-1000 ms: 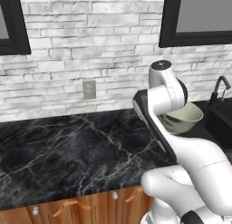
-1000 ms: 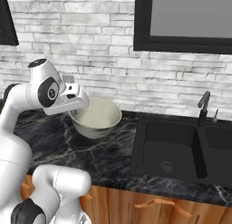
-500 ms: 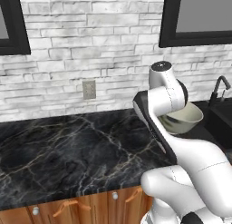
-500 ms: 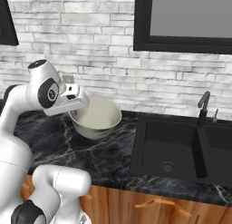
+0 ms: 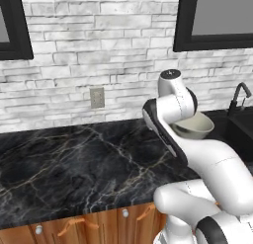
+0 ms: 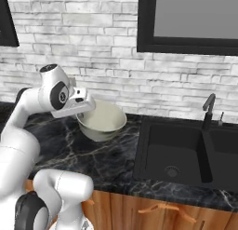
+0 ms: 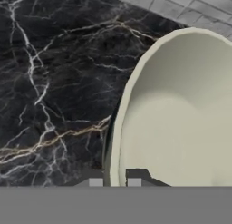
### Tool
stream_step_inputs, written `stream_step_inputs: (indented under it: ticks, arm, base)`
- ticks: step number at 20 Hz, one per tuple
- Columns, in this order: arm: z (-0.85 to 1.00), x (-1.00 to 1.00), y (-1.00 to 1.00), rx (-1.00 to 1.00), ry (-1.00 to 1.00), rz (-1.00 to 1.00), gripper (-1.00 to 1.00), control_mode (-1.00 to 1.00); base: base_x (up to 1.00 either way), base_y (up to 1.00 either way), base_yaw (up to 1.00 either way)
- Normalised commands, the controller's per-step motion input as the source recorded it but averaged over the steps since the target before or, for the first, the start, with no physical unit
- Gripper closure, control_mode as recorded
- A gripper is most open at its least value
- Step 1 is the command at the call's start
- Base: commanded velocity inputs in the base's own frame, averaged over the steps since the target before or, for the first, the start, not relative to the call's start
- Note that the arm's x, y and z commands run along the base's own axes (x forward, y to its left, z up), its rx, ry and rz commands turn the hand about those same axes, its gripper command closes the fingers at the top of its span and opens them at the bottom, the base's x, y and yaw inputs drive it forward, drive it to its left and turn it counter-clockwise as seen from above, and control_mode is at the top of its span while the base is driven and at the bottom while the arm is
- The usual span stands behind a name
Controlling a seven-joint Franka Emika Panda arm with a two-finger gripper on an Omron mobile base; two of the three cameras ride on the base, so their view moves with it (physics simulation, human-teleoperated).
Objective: Pick the cup and bowl from the counter and place them on the counter next to the sink.
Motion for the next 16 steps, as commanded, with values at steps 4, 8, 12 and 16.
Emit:
stream_step_inputs:
  ticks: [4, 8, 12, 16]
  arm:
    - [-0.57, 0.23, 0.00, -0.02, 0.00, 0.00, 1.00, -1.00]
    - [-0.60, 0.00, 0.00, -0.02, 0.00, 0.00, 1.00, -1.00]
    - [-0.39, 0.00, -0.02, 0.00, 0.00, 0.00, 1.00, -1.00]
    - [-0.45, 0.00, -0.18, 0.00, 0.02, 0.00, 1.00, -1.00]
  base:
    - [0.00, 0.00, 0.00]
    - [0.00, 0.00, 0.00]
    - [0.00, 0.00, 0.00]
    - [0.00, 0.00, 0.00]
